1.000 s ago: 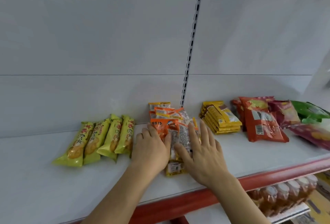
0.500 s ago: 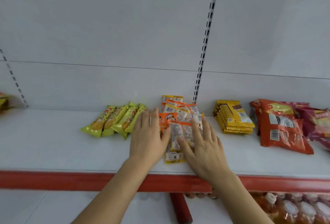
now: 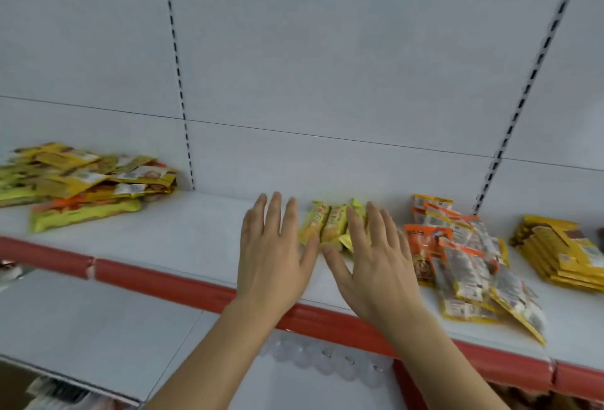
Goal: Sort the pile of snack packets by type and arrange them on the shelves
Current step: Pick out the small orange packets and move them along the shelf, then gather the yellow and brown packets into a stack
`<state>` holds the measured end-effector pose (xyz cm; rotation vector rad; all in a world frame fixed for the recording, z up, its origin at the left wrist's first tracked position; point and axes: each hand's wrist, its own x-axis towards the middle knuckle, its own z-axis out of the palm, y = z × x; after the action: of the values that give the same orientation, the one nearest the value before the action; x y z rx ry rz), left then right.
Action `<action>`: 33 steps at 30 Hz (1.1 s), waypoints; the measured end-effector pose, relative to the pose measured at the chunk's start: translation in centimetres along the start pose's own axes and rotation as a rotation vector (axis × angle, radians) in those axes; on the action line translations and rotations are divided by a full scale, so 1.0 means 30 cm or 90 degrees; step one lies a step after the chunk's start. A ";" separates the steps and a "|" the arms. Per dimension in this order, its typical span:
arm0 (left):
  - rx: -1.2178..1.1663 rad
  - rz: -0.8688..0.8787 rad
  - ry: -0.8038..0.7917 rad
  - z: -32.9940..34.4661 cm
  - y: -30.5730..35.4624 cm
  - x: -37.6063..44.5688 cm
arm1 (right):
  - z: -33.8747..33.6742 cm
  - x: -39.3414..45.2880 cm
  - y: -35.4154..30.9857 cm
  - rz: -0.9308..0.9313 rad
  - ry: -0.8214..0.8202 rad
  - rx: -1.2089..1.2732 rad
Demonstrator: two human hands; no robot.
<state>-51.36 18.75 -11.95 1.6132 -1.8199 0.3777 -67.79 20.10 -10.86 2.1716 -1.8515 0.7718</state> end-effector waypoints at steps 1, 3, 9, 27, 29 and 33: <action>0.008 -0.005 -0.001 -0.024 -0.070 -0.005 | 0.021 0.011 -0.070 -0.007 -0.004 0.006; 0.021 -0.014 0.000 -0.071 -0.211 -0.017 | 0.060 0.030 -0.211 -0.026 -0.011 0.022; 0.048 -0.064 -0.002 -0.188 -0.616 -0.054 | 0.209 0.081 -0.616 -0.075 -0.048 0.050; 0.132 -0.155 -0.007 -0.173 -1.426 0.234 | 0.586 0.653 -1.220 -0.222 -0.142 0.065; 0.140 -0.152 -0.042 -0.160 -1.499 0.258 | 0.618 0.694 -1.258 -0.245 -0.168 0.040; 0.111 -0.086 -0.085 -0.137 -1.592 0.303 | 0.670 0.770 -1.316 -0.204 -0.244 -0.043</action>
<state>-4.55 5.02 -13.14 1.9109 -1.8045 0.3844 -22.55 -0.98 -8.99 2.6191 -1.5787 0.2381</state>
